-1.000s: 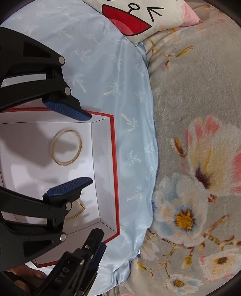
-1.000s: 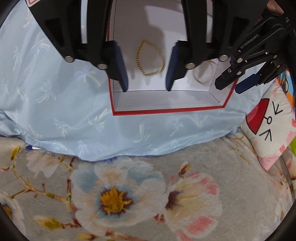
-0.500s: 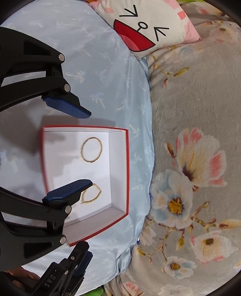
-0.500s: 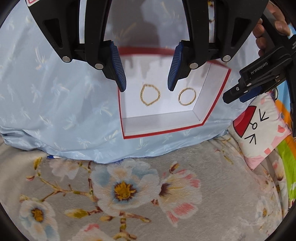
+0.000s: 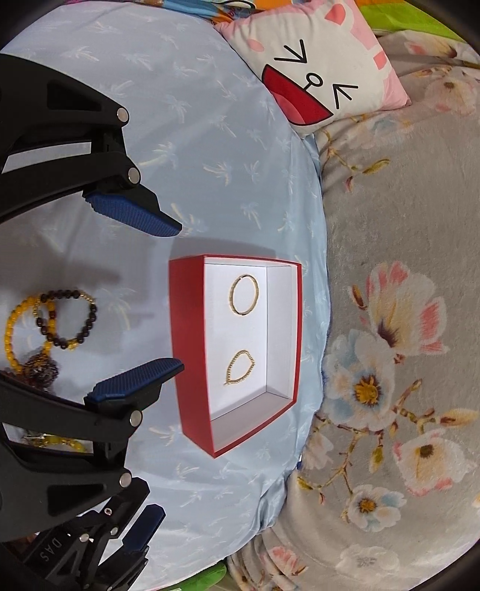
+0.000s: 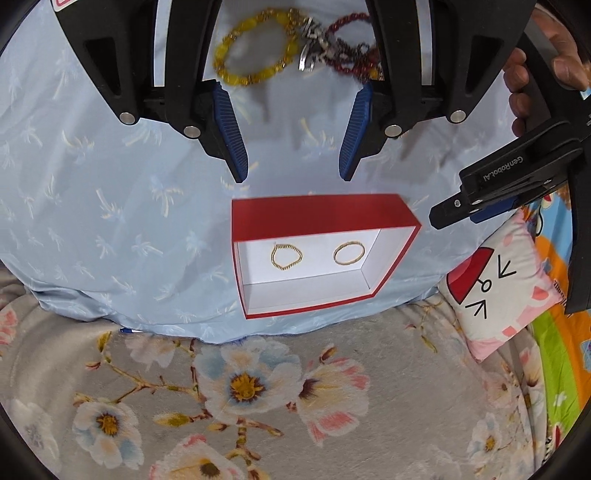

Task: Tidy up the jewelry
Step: 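Move both tools back from the box to the jewelry row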

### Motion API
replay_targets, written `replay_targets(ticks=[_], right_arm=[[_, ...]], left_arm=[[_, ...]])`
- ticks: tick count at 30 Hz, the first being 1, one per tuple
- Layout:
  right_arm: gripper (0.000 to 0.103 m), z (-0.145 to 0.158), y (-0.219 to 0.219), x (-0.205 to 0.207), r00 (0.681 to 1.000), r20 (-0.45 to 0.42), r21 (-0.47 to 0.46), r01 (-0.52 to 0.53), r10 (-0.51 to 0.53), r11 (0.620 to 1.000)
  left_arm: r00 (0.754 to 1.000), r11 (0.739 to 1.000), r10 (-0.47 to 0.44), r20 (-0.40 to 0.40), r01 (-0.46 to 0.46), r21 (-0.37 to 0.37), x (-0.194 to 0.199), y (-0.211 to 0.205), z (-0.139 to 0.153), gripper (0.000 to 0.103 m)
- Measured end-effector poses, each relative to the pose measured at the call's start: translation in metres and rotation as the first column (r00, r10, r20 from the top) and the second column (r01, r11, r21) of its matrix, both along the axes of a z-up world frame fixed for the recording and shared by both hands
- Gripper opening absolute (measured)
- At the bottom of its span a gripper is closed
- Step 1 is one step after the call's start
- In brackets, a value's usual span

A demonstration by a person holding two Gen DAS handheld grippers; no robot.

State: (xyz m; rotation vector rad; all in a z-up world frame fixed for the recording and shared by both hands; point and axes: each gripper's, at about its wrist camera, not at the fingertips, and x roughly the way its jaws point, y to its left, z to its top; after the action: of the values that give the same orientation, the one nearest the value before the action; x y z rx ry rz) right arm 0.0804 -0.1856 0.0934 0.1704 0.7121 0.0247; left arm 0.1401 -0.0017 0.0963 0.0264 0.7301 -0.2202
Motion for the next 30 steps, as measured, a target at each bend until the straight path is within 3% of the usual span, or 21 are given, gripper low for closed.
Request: replay_targets(ticks=[13,18,30], right_arm=[[0.051,-0.018,0.004,-0.051,0.999,-0.035,0.007,0.019,-0.018,1.000],[0.051,-0.028,0.004,-0.080,0.998,-0.048,-0.043,0.029,-0.031,0.999],[0.051,-0.048,0.003,-0.123,0.995,-0.091,-0.007,0.030,-0.031,1.000]], left_arm=[[1.000,1.000,-0.003,-0.031,0.004,0.009,-0.056,0.020,-0.020,0.065],[0.998,1.000,-0.002,-0.060,0.003,0.024,-0.091,0.041,-0.033,0.065],[0.987,0.996,-0.062,-0.148,0.070,0.049,-0.180,0.043,-0.071,0.063]])
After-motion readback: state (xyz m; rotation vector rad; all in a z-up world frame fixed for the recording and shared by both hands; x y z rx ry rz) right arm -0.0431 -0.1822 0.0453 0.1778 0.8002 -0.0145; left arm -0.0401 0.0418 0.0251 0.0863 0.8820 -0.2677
